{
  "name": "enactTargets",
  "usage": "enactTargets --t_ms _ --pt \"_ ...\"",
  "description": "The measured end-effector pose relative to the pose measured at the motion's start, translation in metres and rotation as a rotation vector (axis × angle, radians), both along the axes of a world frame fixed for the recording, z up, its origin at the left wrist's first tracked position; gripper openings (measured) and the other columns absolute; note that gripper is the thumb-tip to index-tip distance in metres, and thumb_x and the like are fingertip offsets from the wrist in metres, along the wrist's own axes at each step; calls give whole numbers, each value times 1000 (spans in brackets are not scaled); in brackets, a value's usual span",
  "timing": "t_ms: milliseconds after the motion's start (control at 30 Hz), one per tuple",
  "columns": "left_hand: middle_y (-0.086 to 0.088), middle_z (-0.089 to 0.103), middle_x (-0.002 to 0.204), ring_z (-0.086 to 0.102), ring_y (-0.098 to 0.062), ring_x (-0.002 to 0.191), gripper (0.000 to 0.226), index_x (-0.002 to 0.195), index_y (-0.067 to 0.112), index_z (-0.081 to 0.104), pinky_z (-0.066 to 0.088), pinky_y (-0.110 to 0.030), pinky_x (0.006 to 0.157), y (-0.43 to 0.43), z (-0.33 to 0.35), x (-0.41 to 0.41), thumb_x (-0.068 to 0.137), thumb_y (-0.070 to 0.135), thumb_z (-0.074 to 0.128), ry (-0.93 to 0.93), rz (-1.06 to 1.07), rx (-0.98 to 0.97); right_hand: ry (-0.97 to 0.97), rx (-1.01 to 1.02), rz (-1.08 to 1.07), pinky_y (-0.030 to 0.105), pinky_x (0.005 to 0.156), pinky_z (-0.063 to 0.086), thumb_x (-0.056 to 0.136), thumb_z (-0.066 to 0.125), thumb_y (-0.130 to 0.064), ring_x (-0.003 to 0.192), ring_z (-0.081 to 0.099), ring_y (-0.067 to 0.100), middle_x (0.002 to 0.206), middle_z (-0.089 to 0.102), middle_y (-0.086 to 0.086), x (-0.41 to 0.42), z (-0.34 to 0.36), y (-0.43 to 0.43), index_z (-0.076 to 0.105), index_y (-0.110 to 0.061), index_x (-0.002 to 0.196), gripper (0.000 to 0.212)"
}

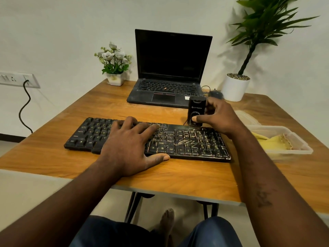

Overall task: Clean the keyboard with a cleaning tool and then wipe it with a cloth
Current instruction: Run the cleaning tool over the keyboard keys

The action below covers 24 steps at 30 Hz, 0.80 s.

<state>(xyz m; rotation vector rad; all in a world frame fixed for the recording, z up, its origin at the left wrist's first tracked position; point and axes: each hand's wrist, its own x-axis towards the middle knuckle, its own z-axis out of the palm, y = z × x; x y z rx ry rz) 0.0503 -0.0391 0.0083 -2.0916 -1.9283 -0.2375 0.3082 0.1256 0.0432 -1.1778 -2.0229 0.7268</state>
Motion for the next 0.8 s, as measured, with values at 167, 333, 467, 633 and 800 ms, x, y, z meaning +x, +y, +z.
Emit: enactTargets --t_ms 167,333,467,633,800 --pt "5 55 146 40 -24 132 102 157 38 32 28 -53 109 3 2 14 78 99 14 21 -26 20 -7 39 -99 33 83 55 79 87 -22 99 68 15 108 71 -4 -2 -4 -1 65 -23 120 47" --pt "8 50 151 35 -24 139 105 158 40 24 23 -55 116 12 -2 33 75 102 8 -21 -42 11 47 -62 5 32 84 55 82 85 -19 101 69 14 112 72 -5 -6 -5 -5 63 -26 122 47" --pt "9 51 150 35 -23 138 103 157 40 26 24 -54 115 12 -5 32 76 102 10 -25 -42 28 -10 53 -125 28 81 50 83 85 -20 100 64 12 110 67 -11 -2 -2 -3 62 -24 126 49" --pt "10 47 153 32 -22 139 104 158 40 24 25 -53 113 12 -6 32 75 102 9 -30 -28 23 6 -28 -3 26 81 53 84 83 -17 103 67 14 115 70 -5 -11 -7 -6 62 -21 127 49" --pt "11 45 155 30 -22 139 106 158 40 22 26 -54 114 10 -6 33 74 103 8 -40 -16 16 39 -26 -1 30 81 57 83 84 -17 98 71 16 111 73 -2 -5 -2 -9 64 -20 123 45"
